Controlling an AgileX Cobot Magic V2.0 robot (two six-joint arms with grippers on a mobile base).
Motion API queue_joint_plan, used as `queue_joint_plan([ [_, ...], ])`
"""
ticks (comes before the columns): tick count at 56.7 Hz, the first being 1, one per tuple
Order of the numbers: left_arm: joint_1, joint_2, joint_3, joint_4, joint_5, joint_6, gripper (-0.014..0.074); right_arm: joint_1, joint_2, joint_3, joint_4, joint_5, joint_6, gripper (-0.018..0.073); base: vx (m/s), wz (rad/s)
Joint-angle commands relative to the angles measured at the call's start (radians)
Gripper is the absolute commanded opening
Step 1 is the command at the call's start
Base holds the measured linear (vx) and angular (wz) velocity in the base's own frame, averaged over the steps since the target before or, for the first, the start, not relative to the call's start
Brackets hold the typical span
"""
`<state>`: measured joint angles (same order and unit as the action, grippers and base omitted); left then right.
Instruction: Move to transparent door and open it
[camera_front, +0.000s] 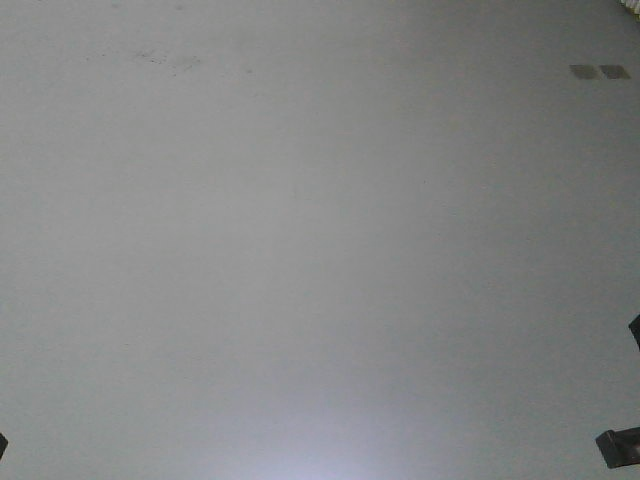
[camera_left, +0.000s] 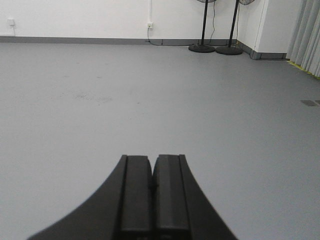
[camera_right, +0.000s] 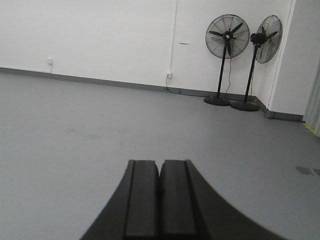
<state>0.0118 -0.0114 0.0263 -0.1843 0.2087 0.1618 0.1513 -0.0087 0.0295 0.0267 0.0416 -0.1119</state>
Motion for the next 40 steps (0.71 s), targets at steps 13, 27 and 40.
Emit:
queue_joint_plan([
  [13, -0.001, -0.014, -0.025, -0.012, -0.077, -0.009, 0.0003, -0.005, -0.015, 0.003, 0.001, -0.076, -0.005, -0.0004, 0.00, 0.00],
  [27, -0.001, -0.014, -0.025, -0.012, -0.077, -0.009, 0.0003, -0.005, -0.015, 0.003, 0.001, -0.076, -0.005, -0.0004, 0.00, 0.00],
  [40, -0.001, -0.014, -0.025, -0.012, -0.077, -0.009, 0.0003, -0.005, -0.015, 0.003, 0.001, -0.076, -0.005, -0.0004, 0.00, 0.00],
])
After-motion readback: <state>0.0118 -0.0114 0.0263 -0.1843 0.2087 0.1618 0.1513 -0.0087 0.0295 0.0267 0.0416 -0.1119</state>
